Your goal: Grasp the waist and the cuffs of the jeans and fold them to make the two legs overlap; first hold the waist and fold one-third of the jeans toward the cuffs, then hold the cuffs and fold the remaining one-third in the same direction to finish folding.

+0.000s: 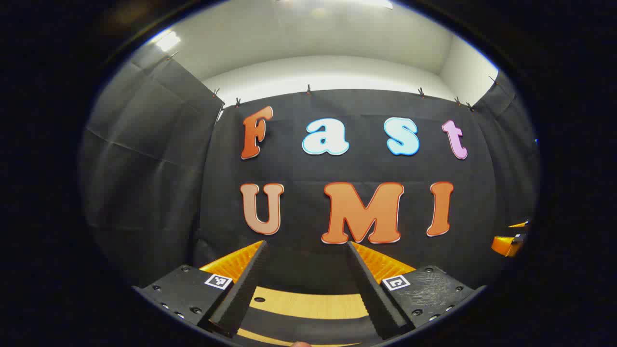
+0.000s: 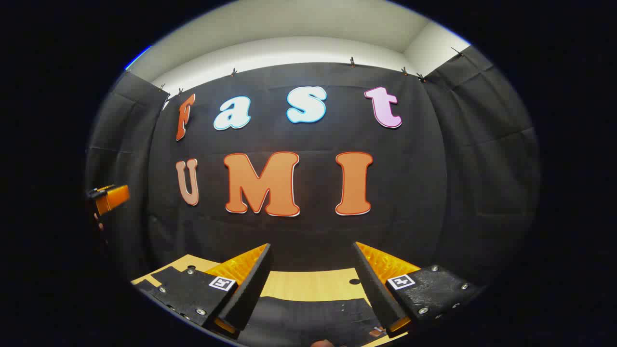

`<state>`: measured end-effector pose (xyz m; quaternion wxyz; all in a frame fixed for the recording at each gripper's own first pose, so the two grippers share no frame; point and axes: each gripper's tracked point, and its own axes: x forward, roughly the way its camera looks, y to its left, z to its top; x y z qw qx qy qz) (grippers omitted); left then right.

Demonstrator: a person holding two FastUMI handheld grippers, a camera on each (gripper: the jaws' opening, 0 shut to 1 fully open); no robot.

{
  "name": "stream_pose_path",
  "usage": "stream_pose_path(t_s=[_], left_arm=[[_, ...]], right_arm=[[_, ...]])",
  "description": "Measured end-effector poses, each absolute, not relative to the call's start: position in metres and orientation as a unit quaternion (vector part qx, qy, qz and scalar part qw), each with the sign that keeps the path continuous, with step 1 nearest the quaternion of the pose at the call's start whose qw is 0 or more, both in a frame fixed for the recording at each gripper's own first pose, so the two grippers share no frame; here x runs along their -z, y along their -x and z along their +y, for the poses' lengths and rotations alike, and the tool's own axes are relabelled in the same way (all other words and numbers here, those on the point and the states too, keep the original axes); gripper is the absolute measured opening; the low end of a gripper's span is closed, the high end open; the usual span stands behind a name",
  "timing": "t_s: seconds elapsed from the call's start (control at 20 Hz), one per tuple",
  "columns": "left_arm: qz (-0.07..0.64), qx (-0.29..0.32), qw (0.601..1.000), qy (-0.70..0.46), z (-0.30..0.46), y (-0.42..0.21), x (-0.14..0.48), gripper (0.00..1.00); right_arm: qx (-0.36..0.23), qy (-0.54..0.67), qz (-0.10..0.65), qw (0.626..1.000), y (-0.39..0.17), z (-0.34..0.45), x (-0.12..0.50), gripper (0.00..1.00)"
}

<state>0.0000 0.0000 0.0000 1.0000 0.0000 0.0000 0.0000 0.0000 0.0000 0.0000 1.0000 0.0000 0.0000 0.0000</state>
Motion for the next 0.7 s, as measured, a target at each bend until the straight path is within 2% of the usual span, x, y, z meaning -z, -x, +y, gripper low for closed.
stream_pose_path(t_s=[0.05,0.3,0.5,0.7], left_arm=[[0.010,0.004,1.000,-0.009,0.000,0.005,0.009,0.97],[0.030,0.026,0.998,-0.046,-0.002,0.036,0.037,0.95],[0.031,0.015,0.999,-0.041,0.014,0.051,0.047,1.00],[0.029,0.008,0.999,-0.037,0.028,0.059,0.052,1.00]], right_arm=[[-0.009,0.003,-0.004,1.000,0.007,0.012,0.002,1.00],[-0.049,-0.011,-0.005,0.999,0.040,0.053,0.013,1.00],[-0.037,0.017,-0.004,0.999,0.050,0.052,0.024,0.99],[-0.029,0.010,0.009,0.999,0.051,0.053,0.034,1.00]])
